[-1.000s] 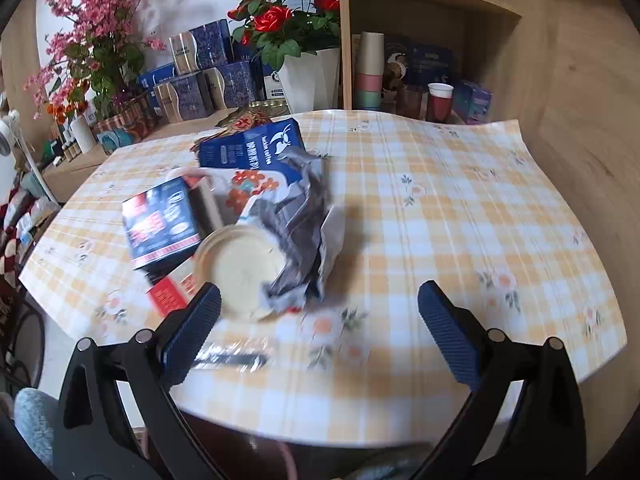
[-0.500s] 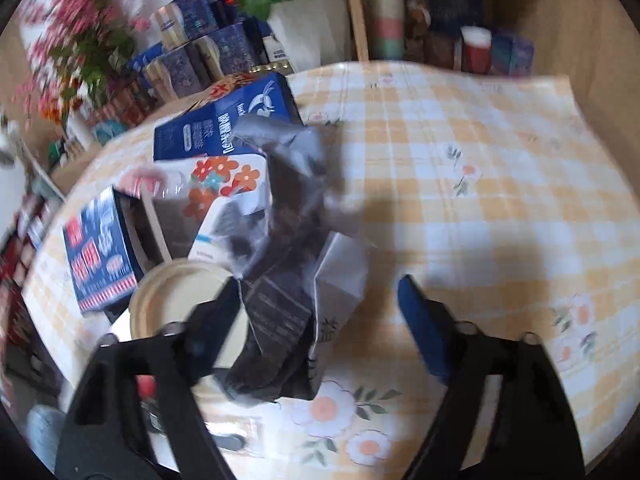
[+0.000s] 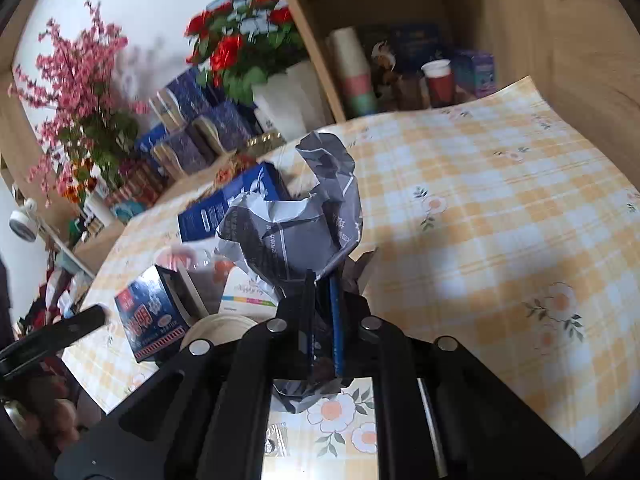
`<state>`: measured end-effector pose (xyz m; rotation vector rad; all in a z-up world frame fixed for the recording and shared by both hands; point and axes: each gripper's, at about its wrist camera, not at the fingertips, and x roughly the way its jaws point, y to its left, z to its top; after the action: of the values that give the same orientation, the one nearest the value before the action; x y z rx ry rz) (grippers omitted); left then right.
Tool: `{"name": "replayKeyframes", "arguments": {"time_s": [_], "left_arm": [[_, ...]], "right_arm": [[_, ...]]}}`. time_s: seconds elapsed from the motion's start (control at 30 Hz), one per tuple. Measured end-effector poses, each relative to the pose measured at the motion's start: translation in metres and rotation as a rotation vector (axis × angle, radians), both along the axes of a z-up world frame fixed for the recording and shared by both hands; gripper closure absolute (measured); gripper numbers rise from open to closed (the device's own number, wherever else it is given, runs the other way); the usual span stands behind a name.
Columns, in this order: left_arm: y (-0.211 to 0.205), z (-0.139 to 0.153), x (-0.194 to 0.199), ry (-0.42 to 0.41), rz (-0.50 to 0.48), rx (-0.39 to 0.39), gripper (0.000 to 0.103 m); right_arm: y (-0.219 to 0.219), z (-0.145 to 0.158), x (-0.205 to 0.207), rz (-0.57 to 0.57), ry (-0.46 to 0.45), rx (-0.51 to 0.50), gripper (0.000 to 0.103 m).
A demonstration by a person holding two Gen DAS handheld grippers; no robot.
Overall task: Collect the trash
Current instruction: 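Grasp the silver foil wrapper with the right gripper while the left gripper grasps the blue milk carton, then lift the foil wrapper with the right gripper and lower it over the brown bin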
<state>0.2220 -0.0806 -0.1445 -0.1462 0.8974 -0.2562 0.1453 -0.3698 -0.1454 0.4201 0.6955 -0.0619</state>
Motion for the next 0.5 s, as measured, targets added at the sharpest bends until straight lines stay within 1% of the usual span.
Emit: {"name": "replayKeyframes", "arguments": {"time_s": [0.07,0.13,0.3,0.5], "left_arm": [[-0.006,-0.007,0.009,0.033,0.04,-0.003,0.007],[-0.011,-0.013,0.016,0.058,0.081,-0.022,0.007],[-0.024,-0.019,0.026,0.092,0.154,-0.028,0.006],[-0.029,-0.024,0.035,0.109,0.222,0.004,0.006]], "right_arm": [[-0.002,0.004,-0.007,-0.002,-0.019,0.009,0.093],[-0.003,0.005,-0.013,0.004,-0.03,0.008,0.093],[-0.01,0.003,-0.023,0.012,-0.035,0.015,0.093],[-0.021,-0.003,-0.031,-0.009,-0.036,0.049,0.093]]}}
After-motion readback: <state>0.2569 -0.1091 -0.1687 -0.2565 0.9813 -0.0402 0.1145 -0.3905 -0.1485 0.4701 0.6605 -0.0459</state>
